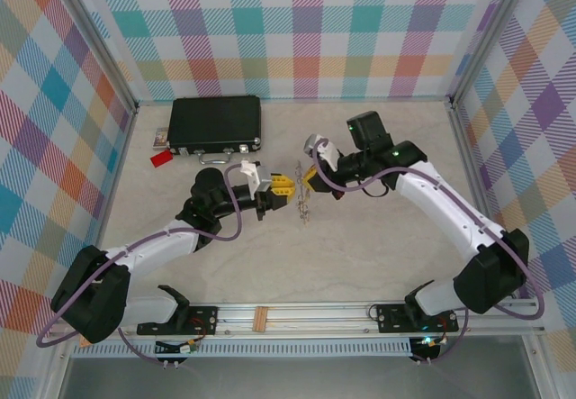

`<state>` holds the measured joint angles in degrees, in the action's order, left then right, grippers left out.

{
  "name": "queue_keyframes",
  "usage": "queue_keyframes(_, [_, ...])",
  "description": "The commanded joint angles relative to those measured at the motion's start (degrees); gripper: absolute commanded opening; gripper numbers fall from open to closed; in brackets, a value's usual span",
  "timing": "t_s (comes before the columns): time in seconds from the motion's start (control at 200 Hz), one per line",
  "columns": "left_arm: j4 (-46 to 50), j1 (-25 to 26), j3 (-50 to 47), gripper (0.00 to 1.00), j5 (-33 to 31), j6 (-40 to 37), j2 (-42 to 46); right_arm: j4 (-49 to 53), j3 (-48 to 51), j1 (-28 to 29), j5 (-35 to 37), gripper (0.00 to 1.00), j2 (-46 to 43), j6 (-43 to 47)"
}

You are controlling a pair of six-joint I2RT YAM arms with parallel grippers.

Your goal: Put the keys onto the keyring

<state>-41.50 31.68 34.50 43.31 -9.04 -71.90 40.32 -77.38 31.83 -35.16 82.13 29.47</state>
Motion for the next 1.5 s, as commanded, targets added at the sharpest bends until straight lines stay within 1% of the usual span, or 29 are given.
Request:
queue_keyframes(0.0, [4.49, -0.51, 2.13, 0.2, 1.6, -4.22, 0.75, 6.8, -3.82, 2.38, 3.77, 0.0, 2.2, 5.66])
queue_keyframes(0.07, [6.66, -0.45, 2.53, 0.2, 1.43, -5.5, 0.7, 8.04, -4.93, 3.53, 5.3, 0.0, 3.4, 6.29])
queue_keyframes(0.15, [9.97, -0.48, 3.35, 0.19, 1.07, -7.31, 0.49, 8.11, -5.33, 4.07, 5.58, 0.0, 3.92, 6.56])
queue_keyframes(0.23, [11.31, -0.48, 3.55, 0.19, 0.81, -8.39, 0.57, 7.85, -5.32, 4.12, 5.73, 0.0, 3.68, 6.65])
queue_keyframes(0.34, [11.0, -0.48, 3.28, 0.2, -0.22, -8.66, 0.39, 6.85, -4.56, 4.17, 5.74, 0.0, 2.74, 6.56])
queue_keyframes(0.4, [10.76, -0.44, 3.28, 0.24, -0.94, -8.66, 0.22, 6.33, -4.13, 4.17, 5.75, 0.0, 2.36, 6.39])
queue_keyframes(0.545, [8.2, -0.44, 2.05, 0.25, -3.6, -8.76, 0.51, 4.9, -2.97, 4.2, 6.46, 0.0, 1.42, 5.95])
queue_keyframes(0.81, [6.79, -0.14, 1.89, 0.25, -4.19, -8.67, 0.16, 4.0, -2.52, 4.27, 5.07, 0.0, 1.1, 5.51])
queue_keyframes(1.04, [4.24, -0.04, 1.16, 0.24, -1.94, -7.05, 1.43, 3.78, -2.07, 4.46, 4.75, 0.0, 1.71, 5.34])
queue_keyframes(1.395, [8.64, 0.49, 2.93, 0.2, 1.38, -7.82, 0.31, 3.2, -2.12, 4.92, 5.6, 0.0, 1.76, 5.21])
queue_keyframes(1.43, [9.05, 0.54, 3.11, 0.19, 1.42, -8.06, 0.34, 3.02, -2.02, 4.87, 5.53, 0.0, 1.65, 5.18])
queue_keyframes(1.465, [9.0, 0.57, 3.12, 0.15, 1.43, -8.09, 0.3, 2.88, -1.91, 4.91, 5.53, 0.0, 1.63, 5.16])
queue_keyframes(1.495, [9.06, 0.64, 3.12, 0.15, 1.42, -8.19, 0.32, 2.84, -1.89, 4.91, 5.41, 0.0, 1.63, 5.16])
